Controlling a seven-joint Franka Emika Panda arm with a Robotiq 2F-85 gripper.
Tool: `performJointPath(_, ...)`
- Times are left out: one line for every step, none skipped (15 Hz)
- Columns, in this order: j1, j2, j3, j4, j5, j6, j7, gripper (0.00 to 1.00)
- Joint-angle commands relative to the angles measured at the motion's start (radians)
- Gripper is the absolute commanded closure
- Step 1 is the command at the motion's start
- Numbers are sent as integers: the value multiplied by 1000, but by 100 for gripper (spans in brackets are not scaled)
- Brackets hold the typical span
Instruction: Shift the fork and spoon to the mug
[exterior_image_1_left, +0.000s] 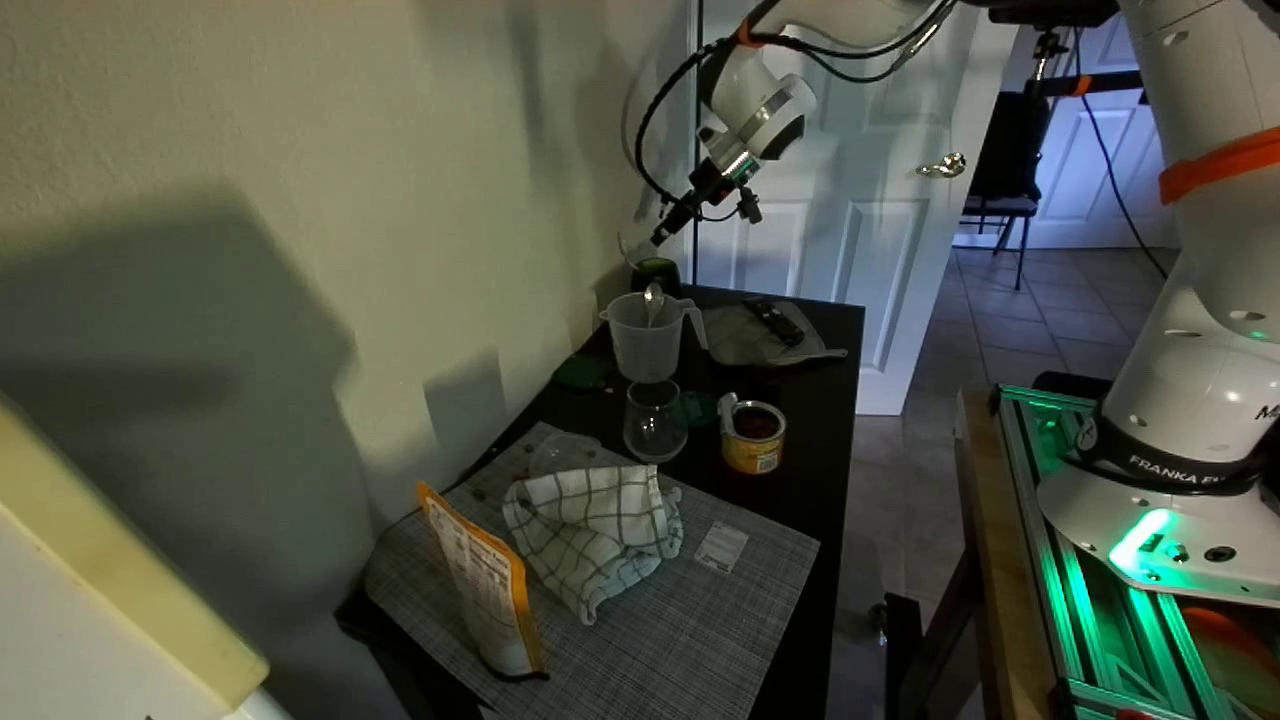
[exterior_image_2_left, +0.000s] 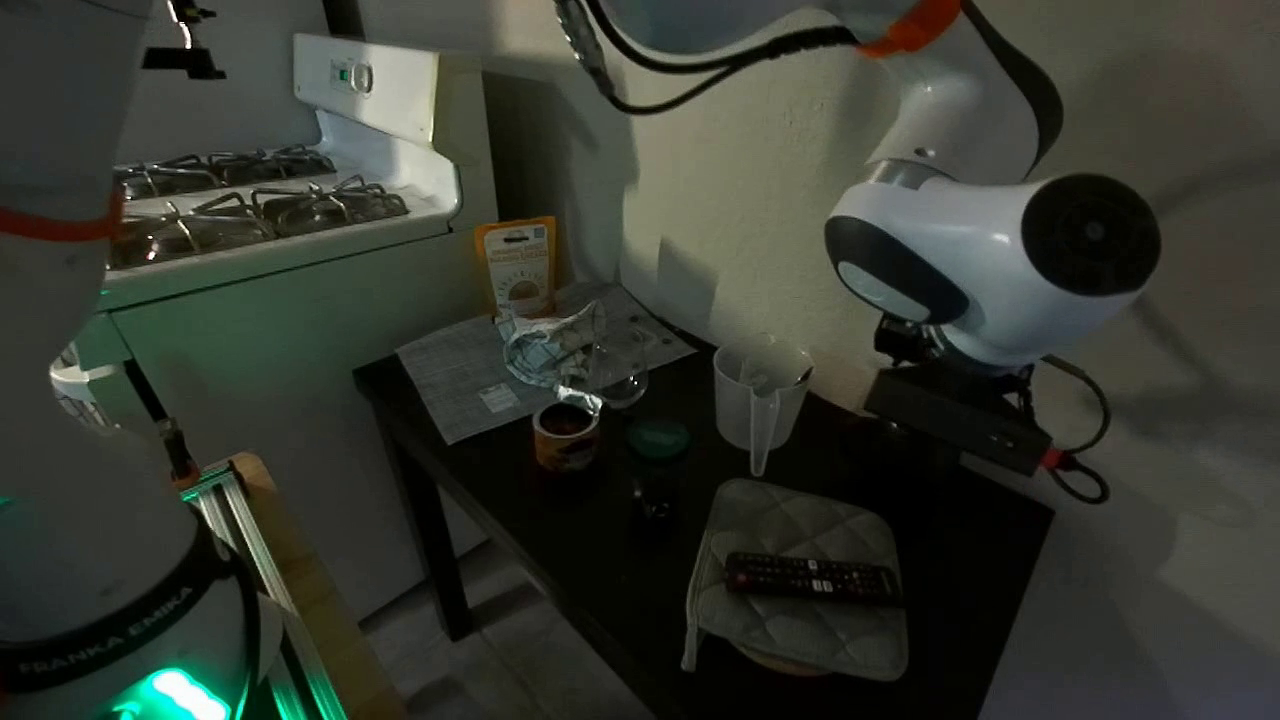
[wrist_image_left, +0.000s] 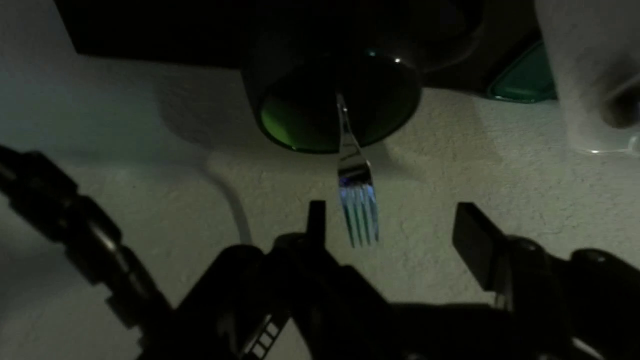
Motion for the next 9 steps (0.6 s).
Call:
performJointPath(53,-222,-26,-220,-188,3,93,0)
performJointPath(60,-264,-30,-258,-251,3,130,0)
performJointPath(69,-314,-37,-300,-333,1,187,0)
performJointPath(74,-350,-43,-330,-417,-6,254,0)
performJointPath(73,-378,-42,-348,-492,-25,318,0)
performJointPath(76,-399,-44,-368,-574,-27,396,0)
performJointPath(75,-417,-42,-381,-650,-37,467,0)
performJointPath(74,-419,-36,-385,-713,-41,536,0)
performJointPath(74,-424,-30,-388,-772,-45,607,1)
